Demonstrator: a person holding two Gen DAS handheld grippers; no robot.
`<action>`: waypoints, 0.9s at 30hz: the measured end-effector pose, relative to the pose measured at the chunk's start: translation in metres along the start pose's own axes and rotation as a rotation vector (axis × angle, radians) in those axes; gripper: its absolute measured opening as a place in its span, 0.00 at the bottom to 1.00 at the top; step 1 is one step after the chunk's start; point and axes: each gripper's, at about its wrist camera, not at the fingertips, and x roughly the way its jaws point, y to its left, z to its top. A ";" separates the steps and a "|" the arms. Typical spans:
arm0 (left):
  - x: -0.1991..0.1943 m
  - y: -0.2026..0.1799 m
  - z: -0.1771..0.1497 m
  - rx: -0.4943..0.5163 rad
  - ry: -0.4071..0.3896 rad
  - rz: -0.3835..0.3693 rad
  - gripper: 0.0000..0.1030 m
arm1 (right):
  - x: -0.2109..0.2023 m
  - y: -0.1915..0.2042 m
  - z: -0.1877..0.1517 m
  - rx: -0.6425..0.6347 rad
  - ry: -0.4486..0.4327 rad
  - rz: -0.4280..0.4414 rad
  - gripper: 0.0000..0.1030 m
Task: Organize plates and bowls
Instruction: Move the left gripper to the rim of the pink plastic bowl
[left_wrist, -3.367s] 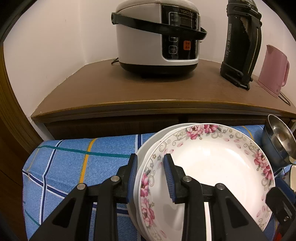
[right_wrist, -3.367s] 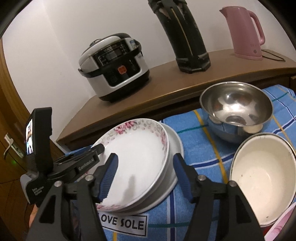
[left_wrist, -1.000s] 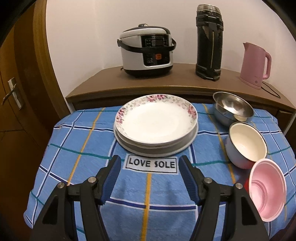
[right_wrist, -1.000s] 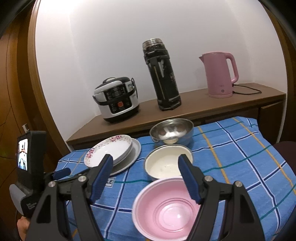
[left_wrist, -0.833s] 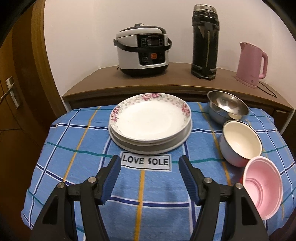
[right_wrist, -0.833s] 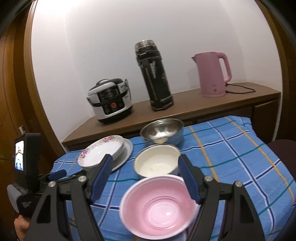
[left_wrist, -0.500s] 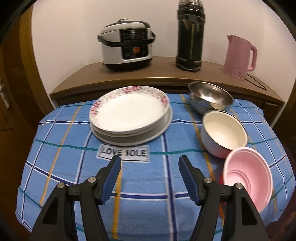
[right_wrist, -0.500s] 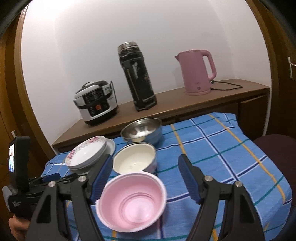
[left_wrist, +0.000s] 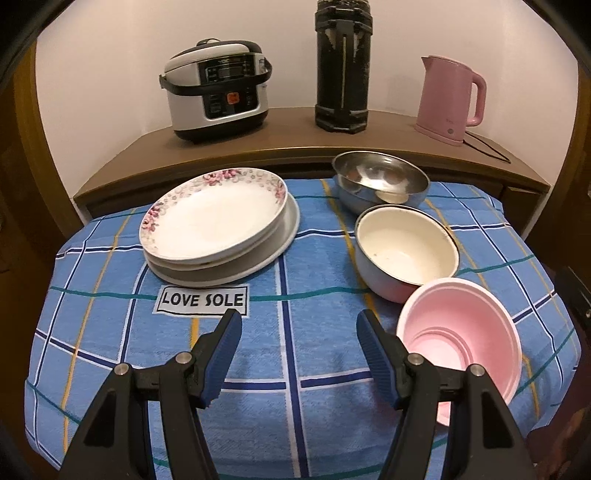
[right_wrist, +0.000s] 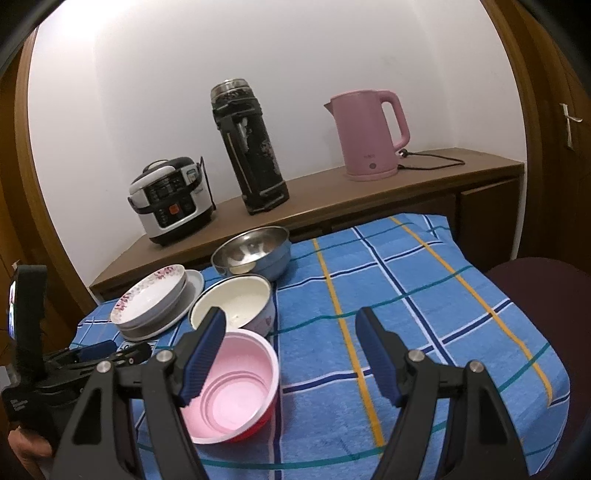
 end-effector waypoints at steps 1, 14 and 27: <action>0.000 -0.001 0.001 0.003 -0.001 0.001 0.65 | 0.000 -0.002 0.001 0.001 -0.002 -0.002 0.72; 0.007 -0.001 0.024 -0.003 -0.017 -0.024 0.65 | 0.021 -0.021 0.018 0.026 0.076 0.051 0.49; 0.024 -0.006 0.049 0.021 -0.003 -0.052 0.65 | 0.063 -0.031 0.032 0.103 0.197 0.165 0.50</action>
